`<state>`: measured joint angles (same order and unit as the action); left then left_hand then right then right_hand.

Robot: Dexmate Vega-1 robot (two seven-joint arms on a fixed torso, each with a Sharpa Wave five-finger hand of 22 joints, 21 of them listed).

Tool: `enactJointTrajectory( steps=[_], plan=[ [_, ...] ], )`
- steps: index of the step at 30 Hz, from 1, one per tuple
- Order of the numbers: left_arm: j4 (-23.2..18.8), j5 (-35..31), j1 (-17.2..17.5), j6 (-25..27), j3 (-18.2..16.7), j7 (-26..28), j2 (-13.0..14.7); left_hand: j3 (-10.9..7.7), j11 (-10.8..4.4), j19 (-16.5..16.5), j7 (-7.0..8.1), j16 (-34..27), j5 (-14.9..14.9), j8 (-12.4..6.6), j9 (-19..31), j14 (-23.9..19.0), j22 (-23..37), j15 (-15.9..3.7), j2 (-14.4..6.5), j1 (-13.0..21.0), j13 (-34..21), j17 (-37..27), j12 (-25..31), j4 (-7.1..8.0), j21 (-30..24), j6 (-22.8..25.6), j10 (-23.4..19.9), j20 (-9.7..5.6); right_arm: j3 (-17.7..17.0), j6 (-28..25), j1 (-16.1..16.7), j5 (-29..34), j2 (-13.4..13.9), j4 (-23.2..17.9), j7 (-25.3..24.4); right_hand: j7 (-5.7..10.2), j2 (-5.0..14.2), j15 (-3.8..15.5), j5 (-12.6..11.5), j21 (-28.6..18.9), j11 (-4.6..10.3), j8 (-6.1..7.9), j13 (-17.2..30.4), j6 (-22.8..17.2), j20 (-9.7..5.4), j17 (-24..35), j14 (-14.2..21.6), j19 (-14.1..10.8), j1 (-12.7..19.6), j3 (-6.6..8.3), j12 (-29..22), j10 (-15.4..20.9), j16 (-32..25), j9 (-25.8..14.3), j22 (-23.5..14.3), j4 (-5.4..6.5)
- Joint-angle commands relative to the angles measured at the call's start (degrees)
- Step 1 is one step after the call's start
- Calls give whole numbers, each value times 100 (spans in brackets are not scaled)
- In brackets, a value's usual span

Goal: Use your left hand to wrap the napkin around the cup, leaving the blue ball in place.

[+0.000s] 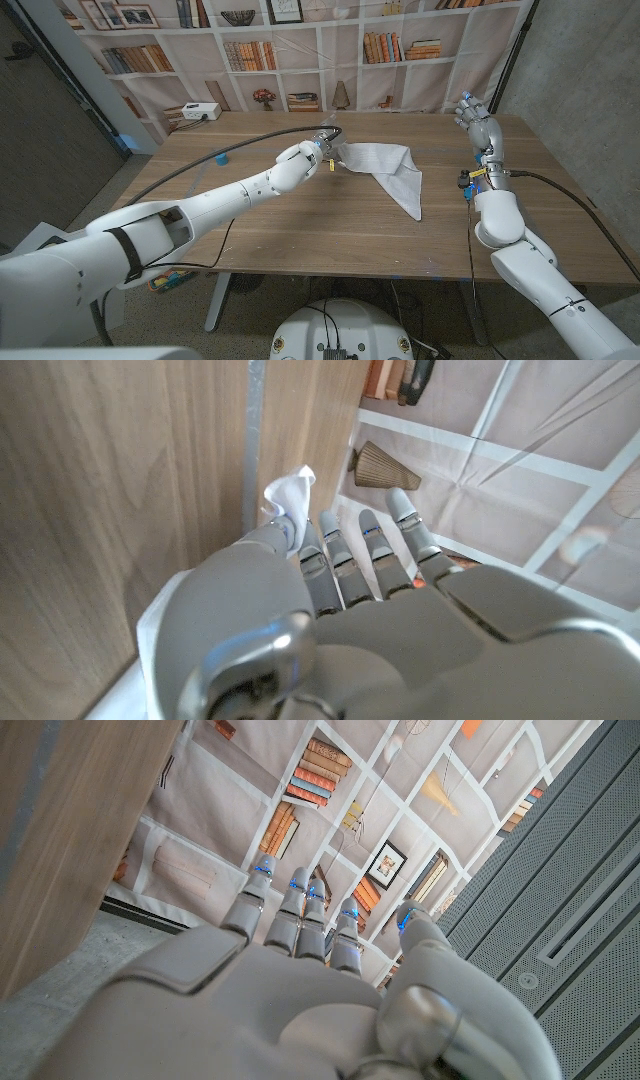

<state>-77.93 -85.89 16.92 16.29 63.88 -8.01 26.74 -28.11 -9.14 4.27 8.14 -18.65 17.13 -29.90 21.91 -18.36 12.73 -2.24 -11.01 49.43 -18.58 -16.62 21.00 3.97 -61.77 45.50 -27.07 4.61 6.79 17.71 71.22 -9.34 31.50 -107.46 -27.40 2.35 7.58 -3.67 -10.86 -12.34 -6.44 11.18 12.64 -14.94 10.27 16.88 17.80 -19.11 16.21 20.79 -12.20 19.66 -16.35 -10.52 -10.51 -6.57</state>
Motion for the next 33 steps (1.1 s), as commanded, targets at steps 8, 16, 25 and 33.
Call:
enactJointTrajectory(
  steps=[8,16,25,33],
  plan=[
    [-668,-188,180,-9,-479,1796,193,58,-224,72,389,-45,230,-285,242,-104,-110,-800,318,-87,-140,-53,52,123,-76,364,-120,-115,-156,186,268,33,-17,-137,-92,20,13,13,-6,-15,38,8,14,-28,13,29,70,-28,3,-29,-9,27,-43,-33,-22,0],
    [-641,-220,100,-401,-383,2238,64,93,-259,154,396,-56,371,-298,194,-179,-155,-903,404,-76,-195,-59,76,126,-92,440,-218,-216,-245,331,443,36,-70,-133,-168,20,14,7,-6,-16,27,9,14,-31,8,29,68,-32,8,-28,-12,34,-41,-33,-22,-3],
    [-357,4,-99,-814,-241,2310,-280,99,-257,177,400,-47,453,-294,170,-190,-169,-920,412,-66,-227,-64,77,139,-98,457,-239,-229,-341,425,616,36,-110,-155,-222,24,11,7,-5,-15,34,7,14,-27,11,28,71,-32,10,-30,-10,32,-41,-33,-22,-5],
    [-79,595,-251,-1320,-171,2488,-598,100,-259,177,397,-41,502,-289,151,-198,-173,-918,400,-56,-250,-69,81,149,-103,462,-269,-236,-411,535,731,35,-160,-129,-265,26,12,6,-4,-15,54,7,14,-25,13,29,70,-32,10,-31,-8,27,-40,-33,-22,-4]
  ],
)
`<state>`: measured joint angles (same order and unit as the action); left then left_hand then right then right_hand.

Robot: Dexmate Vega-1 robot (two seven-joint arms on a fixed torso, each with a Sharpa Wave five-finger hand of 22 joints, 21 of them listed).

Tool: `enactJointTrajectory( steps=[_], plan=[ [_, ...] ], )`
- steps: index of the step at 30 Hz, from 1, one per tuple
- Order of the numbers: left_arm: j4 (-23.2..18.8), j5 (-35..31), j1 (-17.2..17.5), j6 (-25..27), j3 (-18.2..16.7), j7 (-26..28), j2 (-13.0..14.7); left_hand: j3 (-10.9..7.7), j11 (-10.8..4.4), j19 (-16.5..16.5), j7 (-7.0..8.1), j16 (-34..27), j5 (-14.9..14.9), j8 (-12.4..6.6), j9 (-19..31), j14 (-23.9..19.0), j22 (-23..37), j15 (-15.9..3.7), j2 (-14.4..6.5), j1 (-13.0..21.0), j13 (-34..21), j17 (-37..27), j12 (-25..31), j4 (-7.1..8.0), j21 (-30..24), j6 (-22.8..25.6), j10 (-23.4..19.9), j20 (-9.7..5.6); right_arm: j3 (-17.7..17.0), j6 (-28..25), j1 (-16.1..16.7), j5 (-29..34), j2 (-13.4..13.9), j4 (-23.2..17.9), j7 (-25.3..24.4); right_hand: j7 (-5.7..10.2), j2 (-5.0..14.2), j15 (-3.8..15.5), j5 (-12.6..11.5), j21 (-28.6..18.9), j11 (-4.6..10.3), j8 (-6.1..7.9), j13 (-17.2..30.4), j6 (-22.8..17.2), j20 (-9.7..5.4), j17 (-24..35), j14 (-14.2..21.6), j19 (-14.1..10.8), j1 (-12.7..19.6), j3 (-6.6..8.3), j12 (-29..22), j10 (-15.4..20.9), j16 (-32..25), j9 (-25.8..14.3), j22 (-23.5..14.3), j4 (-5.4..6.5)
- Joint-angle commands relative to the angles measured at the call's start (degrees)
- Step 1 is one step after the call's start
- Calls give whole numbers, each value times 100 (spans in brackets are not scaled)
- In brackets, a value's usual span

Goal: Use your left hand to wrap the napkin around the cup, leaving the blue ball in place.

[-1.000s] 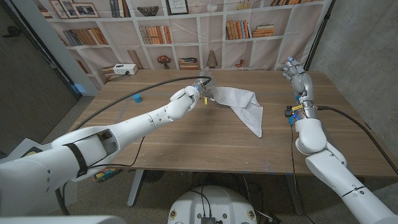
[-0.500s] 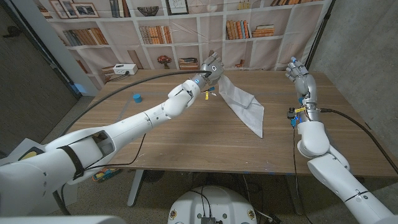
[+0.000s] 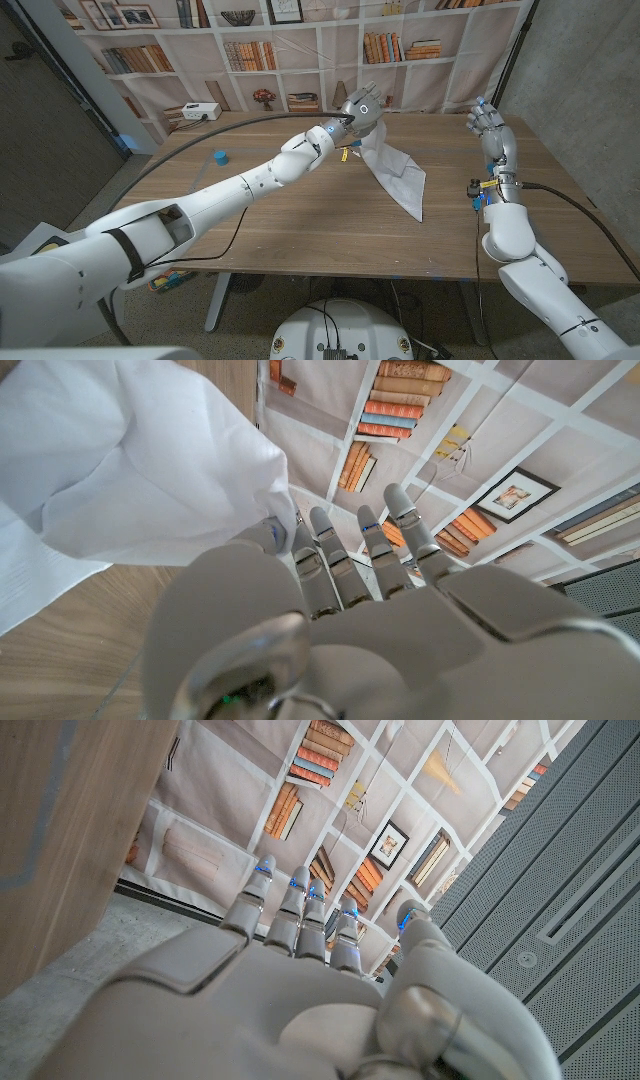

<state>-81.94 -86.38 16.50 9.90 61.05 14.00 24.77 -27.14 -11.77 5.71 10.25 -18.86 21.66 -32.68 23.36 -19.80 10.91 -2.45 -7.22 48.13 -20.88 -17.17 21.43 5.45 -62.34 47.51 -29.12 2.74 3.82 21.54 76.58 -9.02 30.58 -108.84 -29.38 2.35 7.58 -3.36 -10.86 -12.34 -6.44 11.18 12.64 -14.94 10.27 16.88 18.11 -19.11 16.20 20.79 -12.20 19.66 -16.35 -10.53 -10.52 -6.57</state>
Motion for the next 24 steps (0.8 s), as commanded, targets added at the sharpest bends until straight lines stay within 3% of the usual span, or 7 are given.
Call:
enactJointTrajectory(
  steps=[1,13,18,24],
  plan=[
    [341,743,-228,-772,116,291,-430,2,3,34,186,-20,53,-11,2,-55,9,-896,18,74,-22,-15,40,2,-48,262,-70,-48,-121,165,206,-1,-76,13,-71,21,11,-26,-4,-14,40,7,14,-25,13,29,38,-30,10,-31,-7,24,-40,-33,-22,-4],
    [512,1614,-401,-1781,198,42,-655,9,11,41,142,-20,131,21,-83,-97,6,-859,6,89,-66,-23,38,21,-67,276,-107,-24,-189,320,268,-1,-154,104,-112,20,12,-20,-4,-13,21,4,14,-18,12,31,41,-30,8,-34,-8,28,-41,-33,-22,-2],
    [543,2222,-472,-2339,113,-608,-692,6,71,22,121,-7,165,23,-123,-86,8,-830,-14,103,-91,-28,26,28,-74,308,-104,1,-208,354,287,-6,-173,124,-116,19,12,-22,-4,-14,29,4,14,-17,12,31,43,-32,8,-35,-9,30,-41,-33,-22,-2],
    [1083,3016,-690,-3020,99,-1629,-1022,3,131,-12,23,-3,195,44,-179,-97,11,-782,-31,120,-118,-33,21,32,-80,305,-120,57,-190,337,247,-22,-169,155,-76,21,12,-22,-4,-14,23,4,14,-16,12,31,45,-35,9,-36,-11,35,-42,-33,-22,-3]
  ],
)
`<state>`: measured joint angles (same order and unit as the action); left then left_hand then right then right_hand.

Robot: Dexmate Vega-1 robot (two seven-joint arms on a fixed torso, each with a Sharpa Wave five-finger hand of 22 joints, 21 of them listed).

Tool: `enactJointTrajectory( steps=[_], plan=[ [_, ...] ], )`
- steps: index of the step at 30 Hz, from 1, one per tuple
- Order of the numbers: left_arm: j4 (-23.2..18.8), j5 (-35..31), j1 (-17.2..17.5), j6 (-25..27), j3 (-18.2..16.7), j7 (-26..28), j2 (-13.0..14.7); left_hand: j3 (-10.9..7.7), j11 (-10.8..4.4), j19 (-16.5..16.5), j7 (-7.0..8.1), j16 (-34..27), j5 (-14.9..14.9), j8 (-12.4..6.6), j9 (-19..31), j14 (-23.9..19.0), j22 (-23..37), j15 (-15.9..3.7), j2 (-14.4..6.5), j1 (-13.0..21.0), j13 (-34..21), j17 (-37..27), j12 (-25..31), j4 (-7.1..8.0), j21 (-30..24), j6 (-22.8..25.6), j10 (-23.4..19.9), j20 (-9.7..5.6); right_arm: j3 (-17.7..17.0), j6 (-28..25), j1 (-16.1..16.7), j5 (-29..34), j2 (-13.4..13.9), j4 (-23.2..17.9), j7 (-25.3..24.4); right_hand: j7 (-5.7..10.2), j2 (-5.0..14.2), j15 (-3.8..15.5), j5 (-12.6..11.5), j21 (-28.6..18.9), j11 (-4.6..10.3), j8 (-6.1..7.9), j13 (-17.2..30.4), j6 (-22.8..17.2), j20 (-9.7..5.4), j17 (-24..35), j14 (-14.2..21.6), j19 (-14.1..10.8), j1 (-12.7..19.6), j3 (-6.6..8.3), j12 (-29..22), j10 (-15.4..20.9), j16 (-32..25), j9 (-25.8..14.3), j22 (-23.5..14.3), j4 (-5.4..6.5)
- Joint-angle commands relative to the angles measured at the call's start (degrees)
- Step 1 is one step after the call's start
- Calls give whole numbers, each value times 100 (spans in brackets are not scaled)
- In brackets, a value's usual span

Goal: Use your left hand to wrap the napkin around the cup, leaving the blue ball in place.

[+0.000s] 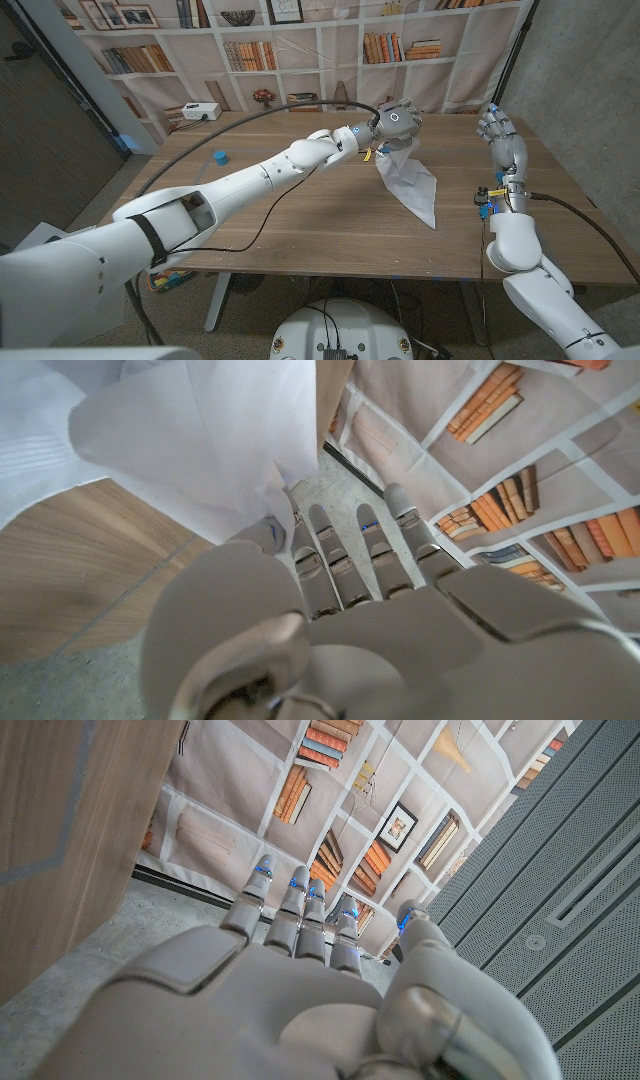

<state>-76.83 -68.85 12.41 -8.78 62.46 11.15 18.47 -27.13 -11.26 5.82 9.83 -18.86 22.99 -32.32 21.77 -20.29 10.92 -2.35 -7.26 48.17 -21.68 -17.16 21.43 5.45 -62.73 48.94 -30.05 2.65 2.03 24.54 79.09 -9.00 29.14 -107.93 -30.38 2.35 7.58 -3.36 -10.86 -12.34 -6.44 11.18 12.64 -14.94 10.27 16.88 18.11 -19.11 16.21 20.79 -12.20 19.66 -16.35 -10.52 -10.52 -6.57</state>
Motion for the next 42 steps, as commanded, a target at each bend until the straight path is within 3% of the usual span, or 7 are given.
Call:
enactJointTrajectory(
  steps=[1,18,20,24,27,37,42],
  plan=[
    [683,1282,-310,-1199,-15,-1377,-458,2,110,-35,60,3,68,12,-35,-38,10,-763,-29,119,-46,-35,11,34,-41,168,-6,77,-3,34,-17,-33,-24,73,36,20,12,-22,-4,-15,35,5,13,-17,12,31,46,-35,10,-36,-10,34,-42,-33,-22,-3],
    [1972,1167,-522,-1378,517,-802,-1137,-108,215,43,38,4,60,157,-267,-183,19,-779,-45,311,-122,-20,45,-115,-138,100,-176,10,-12,2,20,88,-35,4,-45,28,-1,-21,-4,-14,34,4,14,-14,19,29,41,-35,12,-42,-11,36,-37,-33,-22,-9],
    [2037,1074,-507,-1257,599,-669,-1168,4,249,106,193,46,-279,619,-518,-294,29,-807,281,401,-158,11,32,-396,-262,-628,-159,-77,-4,9,6,108,-29,6,-41,29,-4,-21,-3,-14,49,4,14,-15,20,29,42,-36,12,-43,-6,26,-36,-33,-22,-10],
    [1995,769,-441,-899,785,-363,-1128,463,353,-121,259,225,-665,1747,-936,-137,-3,-661,709,8,-165,-3,-146,-388,-278,-2292,374,100,6,8,-18,134,-21,17,-37,27,-15,-23,-2,-13,46,4,14,-14,21,26,42,-36,14,-46,-9,33,-34,-33,-22,-15],
    [2010,679,-378,-701,866,-207,-1116,704,341,-387,184,340,-693,2177,-1035,59,-32,-530,934,-199,-93,-18,-345,-357,-138,-3105,796,227,13,14,-48,127,-17,44,-24,25,-22,-19,-2,-13,44,5,14,-16,23,24,40,-36,15,-48,-10,34,-32,-33,-22,-19],
    [1684,75,-207,157,1103,576,-909,1451,787,-1076,-540,742,-492,2275,-1098,1168,-50,82,1464,-643,-39,-54,-789,-242,498,-5692,2531,600,35,13,-131,99,4,109,20,24,-40,-19,2,-12,37,6,13,-16,29,20,38,-34,18,-54,-7,28,-27,-33,-22,-29],
    [1502,616,-64,160,717,537,-842,1488,673,-1068,-106,655,-427,2122,-1104,1119,-33,-28,1000,-981,-42,-102,-590,39,575,-5432,2370,420,38,9,-144,112,4,107,10,27,-41,-18,2,-12,35,7,13,-19,31,19,36,-36,19,-55,-7,30,-25,-33,-22,-31]
  ],
)
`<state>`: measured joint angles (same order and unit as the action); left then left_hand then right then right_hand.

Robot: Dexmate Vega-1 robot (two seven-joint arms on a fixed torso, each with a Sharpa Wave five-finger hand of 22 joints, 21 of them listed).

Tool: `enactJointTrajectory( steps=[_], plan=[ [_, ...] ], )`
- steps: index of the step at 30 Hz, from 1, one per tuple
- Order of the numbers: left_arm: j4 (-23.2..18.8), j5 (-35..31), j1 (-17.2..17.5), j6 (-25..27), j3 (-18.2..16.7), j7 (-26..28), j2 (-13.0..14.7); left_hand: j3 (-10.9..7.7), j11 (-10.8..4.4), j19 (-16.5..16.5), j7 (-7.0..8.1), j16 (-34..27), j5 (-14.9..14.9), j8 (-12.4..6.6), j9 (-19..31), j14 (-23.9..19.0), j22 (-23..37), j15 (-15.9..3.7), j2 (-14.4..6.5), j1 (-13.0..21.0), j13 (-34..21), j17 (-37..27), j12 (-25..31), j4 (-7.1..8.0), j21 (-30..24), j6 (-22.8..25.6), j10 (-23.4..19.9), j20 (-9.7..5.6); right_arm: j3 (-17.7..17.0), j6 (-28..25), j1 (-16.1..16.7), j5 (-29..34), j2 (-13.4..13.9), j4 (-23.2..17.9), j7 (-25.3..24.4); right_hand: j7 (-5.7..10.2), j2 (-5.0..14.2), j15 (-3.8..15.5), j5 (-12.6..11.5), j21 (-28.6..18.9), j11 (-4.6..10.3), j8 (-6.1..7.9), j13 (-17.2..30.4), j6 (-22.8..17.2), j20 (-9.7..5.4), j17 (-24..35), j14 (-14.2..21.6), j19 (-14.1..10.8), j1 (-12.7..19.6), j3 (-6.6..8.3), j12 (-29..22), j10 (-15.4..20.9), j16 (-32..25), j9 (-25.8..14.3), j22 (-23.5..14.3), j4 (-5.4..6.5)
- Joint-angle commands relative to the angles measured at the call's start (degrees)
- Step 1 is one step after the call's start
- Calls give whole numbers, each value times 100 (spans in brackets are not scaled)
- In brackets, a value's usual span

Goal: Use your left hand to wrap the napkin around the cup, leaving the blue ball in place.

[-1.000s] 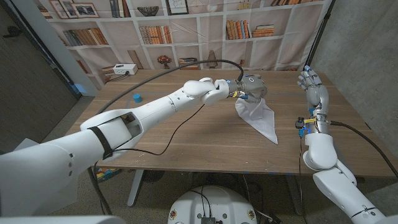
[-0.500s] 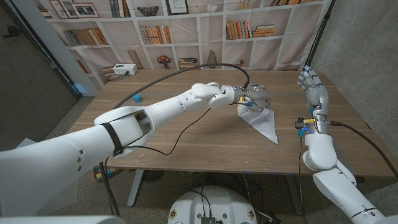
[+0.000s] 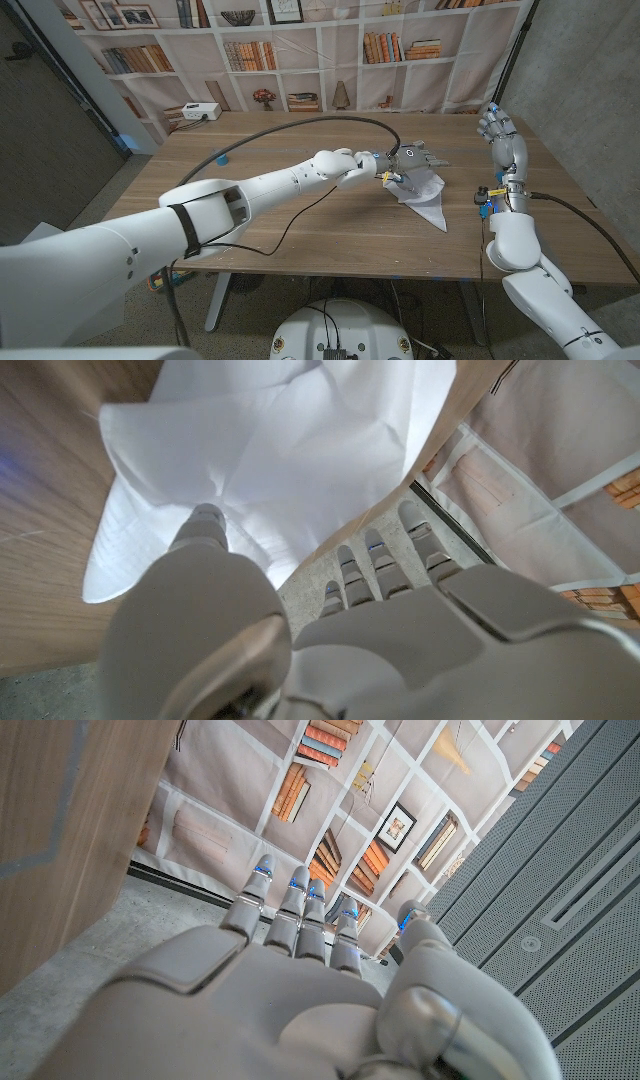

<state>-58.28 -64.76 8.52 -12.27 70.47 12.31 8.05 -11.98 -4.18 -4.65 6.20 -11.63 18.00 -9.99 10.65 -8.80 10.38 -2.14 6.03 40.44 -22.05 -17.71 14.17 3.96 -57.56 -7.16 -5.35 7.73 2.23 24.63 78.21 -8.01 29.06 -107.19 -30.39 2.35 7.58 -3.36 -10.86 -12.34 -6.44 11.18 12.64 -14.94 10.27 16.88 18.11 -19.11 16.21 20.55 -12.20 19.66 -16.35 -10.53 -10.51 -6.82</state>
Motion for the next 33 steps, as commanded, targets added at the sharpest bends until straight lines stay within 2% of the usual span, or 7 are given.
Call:
enactJointTrajectory(
  steps=[1,6,8,10,18,28,33],
  plan=[
    [-391,271,384,593,-170,510,206,-34,-7,-58,266,-66,72,-121,7,-20,21,-12,-381,-232,0,-49,137,208,78,223,-80,-81,19,-2,-57,10,14,30,14,27,-39,-5,2,-12,35,7,13,-18,32,20,46,-35,18,-30,-8,31,-29,-33,-22,-5],
    [-691,896,702,748,-712,671,285,-12,138,-310,231,-18,-6,-140,-2,127,11,161,-572,-437,61,-28,78,313,227,394,100,48,23,-39,-56,16,30,-3,19,25,-44,-17,3,-12,26,6,13,-17,33,18,42,-37,19,-33,-9,34,-26,-33,-22,-8],
    [-1005,1237,925,905,-1029,603,362,20,193,-424,285,-18,-67,-175,-5,178,7,221,-626,-561,96,-11,75,364,302,534,62,93,23,-65,-56,15,44,-30,29,25,-44,-15,4,-13,9,7,13,-19,32,18,39,-38,17,-34,-8,32,-25,-33,-22,-7],
    [-1147,1327,1020,1003,-1139,565,392,35,235,-466,317,-26,-102,-190,-7,185,4,254,-651,-619,116,0,76,383,335,602,25,119,25,-87,-55,9,51,-46,34,24,-44,-22,4,-13,23,8,13,-22,34,18,39,-39,16,-35,-11,39,-24,-33,-22,-7],
    [-2374,2150,1830,1711,-2028,205,647,27,317,-693,328,-71,-353,-207,-17,158,-7,445,-886,-847,247,84,48,423,543,893,-117,365,67,-246,-138,-152,110,-66,177,22,-44,-22,5,-11,23,10,13,-26,31,19,38,-37,12,-38,-10,36,-23,-33,-22,-5],
    [-3295,3499,2497,1822,-3014,-400,942,35,465,-810,299,-20,-558,-129,-20,359,-5,675,-1076,-1086,350,148,-50,461,694,861,-4,431,190,-320,-358,-456,133,45,439,23,-56,-28,10,-5,6,9,14,-27,24,22,4,-22,-21,-57,-3,20,-8,-33,-22,12],
    [-3774,3930,2860,1983,-3462,-401,1094,70,509,-966,334,29,-641,-87,-24,551,-3,776,-1127,-1241,417,195,-123,470,819,805,121,443,292,-259,-515,-647,91,180,599,15,-80,-32,21,-2,-6,7,14,-23,21,22,-17,-15,-59,-80,4,0,3,-33,-22,28]
  ],
)
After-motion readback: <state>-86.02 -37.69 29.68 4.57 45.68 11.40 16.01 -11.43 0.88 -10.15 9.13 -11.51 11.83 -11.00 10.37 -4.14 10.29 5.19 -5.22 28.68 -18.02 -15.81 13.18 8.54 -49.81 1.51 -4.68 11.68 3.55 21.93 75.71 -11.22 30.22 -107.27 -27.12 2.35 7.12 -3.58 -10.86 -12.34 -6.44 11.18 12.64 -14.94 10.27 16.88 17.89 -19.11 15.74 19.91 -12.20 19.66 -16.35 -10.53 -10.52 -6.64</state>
